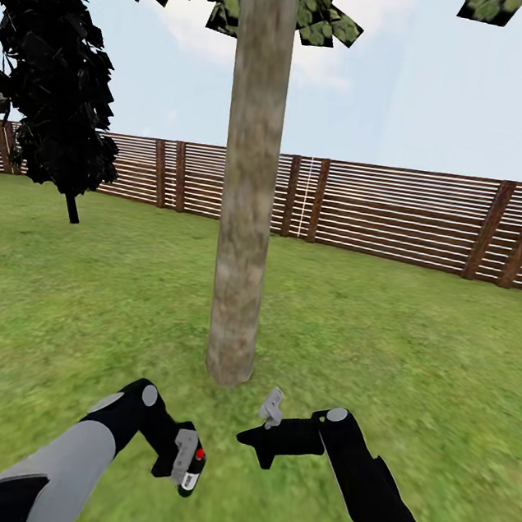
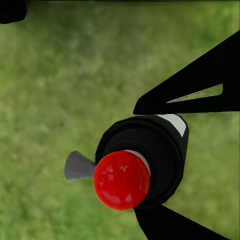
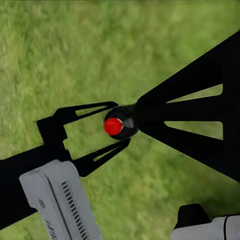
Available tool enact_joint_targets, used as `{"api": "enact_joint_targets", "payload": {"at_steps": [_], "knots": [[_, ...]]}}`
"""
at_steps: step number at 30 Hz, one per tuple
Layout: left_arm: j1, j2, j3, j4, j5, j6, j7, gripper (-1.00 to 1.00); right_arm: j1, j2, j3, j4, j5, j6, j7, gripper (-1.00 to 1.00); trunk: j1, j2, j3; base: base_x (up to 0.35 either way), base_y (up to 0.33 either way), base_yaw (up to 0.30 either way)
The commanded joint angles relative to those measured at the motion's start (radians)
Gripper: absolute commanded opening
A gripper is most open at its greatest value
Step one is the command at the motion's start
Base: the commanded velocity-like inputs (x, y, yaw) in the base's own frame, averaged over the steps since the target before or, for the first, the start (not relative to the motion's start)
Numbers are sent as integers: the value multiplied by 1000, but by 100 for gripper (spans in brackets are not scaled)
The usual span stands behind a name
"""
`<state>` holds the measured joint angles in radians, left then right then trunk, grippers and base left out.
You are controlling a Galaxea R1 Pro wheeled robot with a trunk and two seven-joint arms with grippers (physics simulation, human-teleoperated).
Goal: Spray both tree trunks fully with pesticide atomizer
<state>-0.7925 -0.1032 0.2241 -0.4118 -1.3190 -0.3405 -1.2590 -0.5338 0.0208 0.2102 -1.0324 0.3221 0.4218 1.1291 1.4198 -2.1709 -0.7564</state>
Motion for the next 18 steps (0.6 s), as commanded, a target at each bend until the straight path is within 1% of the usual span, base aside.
{"api": "enact_joint_targets", "payload": {"at_steps": [1,3,4,7,8,9,11,15,18], "knots": [[0,-9,0,0,0,0,-4,-100,0,0,0,0,0,0,0,-100,0,0,0,0,0,0],[0,-19,0,-2,2,0,-19,-100,0,-1,0,0,0,0,0,-100,0,0,0,0,0,0],[0,-21,0,-2,16,0,-29,-100,0,-1,0,0,0,0,0,-100,0,0,0,0,0,0],[0,-22,0,-5,113,-1,-57,-100,0,-1,0,0,0,0,0,-100,0,0,0,0,0,0],[0,-23,-1,-7,131,-1,-66,-100,0,-1,0,0,0,-1,0,-100,0,0,0,0,0,0],[-1,-23,-1,-15,141,-1,-73,-100,0,-1,0,0,0,-1,0,-100,0,0,0,0,0,0],[-1,-23,-1,-31,149,-2,-81,-100,0,-1,0,0,0,-1,0,-100,0,0,0,0,0,0],[-1,-24,-2,-54,153,-2,-112,-100,0,-1,0,0,0,-1,0,-100,0,0,0,0,0,0],[-1,-33,-2,-95,154,0,-163,-100,0,0,0,0,0,-1,0,-100,0,0,0,0,0,0]]}}
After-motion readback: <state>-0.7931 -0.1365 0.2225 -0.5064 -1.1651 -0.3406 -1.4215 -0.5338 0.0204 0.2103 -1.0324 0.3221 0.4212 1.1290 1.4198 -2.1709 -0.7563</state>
